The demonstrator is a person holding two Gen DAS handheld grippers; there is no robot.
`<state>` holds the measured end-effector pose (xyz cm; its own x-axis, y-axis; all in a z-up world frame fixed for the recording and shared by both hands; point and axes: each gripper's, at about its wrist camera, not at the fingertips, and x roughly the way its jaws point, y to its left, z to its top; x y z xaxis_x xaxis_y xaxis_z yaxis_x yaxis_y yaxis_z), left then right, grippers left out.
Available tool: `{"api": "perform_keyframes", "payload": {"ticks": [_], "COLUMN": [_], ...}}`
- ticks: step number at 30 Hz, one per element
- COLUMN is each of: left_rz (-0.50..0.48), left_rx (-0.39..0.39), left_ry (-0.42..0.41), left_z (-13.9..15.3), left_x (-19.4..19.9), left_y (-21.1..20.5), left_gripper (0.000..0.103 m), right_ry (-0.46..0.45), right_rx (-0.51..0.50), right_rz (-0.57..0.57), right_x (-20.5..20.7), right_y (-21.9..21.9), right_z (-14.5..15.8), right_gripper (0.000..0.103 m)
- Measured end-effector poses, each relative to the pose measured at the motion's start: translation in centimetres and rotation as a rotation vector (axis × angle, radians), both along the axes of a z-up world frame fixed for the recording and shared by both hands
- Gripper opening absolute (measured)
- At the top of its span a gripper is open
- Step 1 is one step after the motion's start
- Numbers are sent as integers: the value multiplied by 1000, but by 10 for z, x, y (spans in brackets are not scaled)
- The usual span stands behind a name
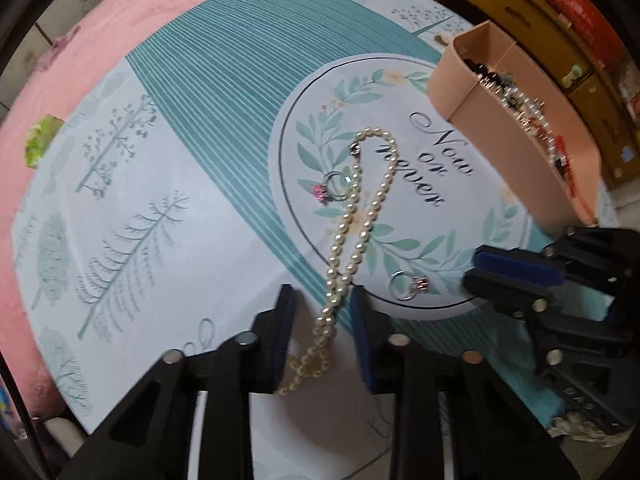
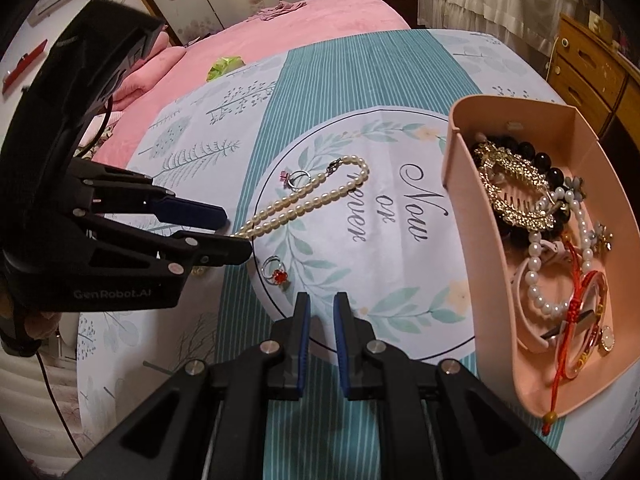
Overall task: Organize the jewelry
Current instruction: 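Grasp the pearl necklace with the left gripper while the right gripper grasps the red-stone ring, then lift the pearl necklace into the pink tray and open the left gripper while the right carries the ring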
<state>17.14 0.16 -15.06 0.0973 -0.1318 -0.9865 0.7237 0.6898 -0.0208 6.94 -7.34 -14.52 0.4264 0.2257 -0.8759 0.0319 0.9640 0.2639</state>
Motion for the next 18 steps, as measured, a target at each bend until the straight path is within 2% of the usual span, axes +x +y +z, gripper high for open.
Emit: {"api": "perform_keyframes", "payload": {"ticks": [1, 4, 8, 14, 18], "left_rz": [-5, -4, 70, 221, 294], "left_rx": [1, 19, -4, -157, -209], "left_ry": [3, 11, 69, 149, 175], "left_z": [0, 1, 2, 27, 39], "left_x": [-1, -7, -3, 10, 14], "left_y": [-2, -10, -15, 10, 28], "left_gripper": [10, 4, 3, 3, 3], "right_ry": [3, 7, 13, 46, 50], "right_rx": [3, 6, 21, 50, 16], "right_rz": [-3, 0, 19, 91, 161], "right_x": [0, 1, 4, 20, 31], "right_y": [-1, -1, 0, 6, 17], "right_z": [0, -1, 0, -3, -4], "right_gripper": [12, 12, 12, 13, 18]}}
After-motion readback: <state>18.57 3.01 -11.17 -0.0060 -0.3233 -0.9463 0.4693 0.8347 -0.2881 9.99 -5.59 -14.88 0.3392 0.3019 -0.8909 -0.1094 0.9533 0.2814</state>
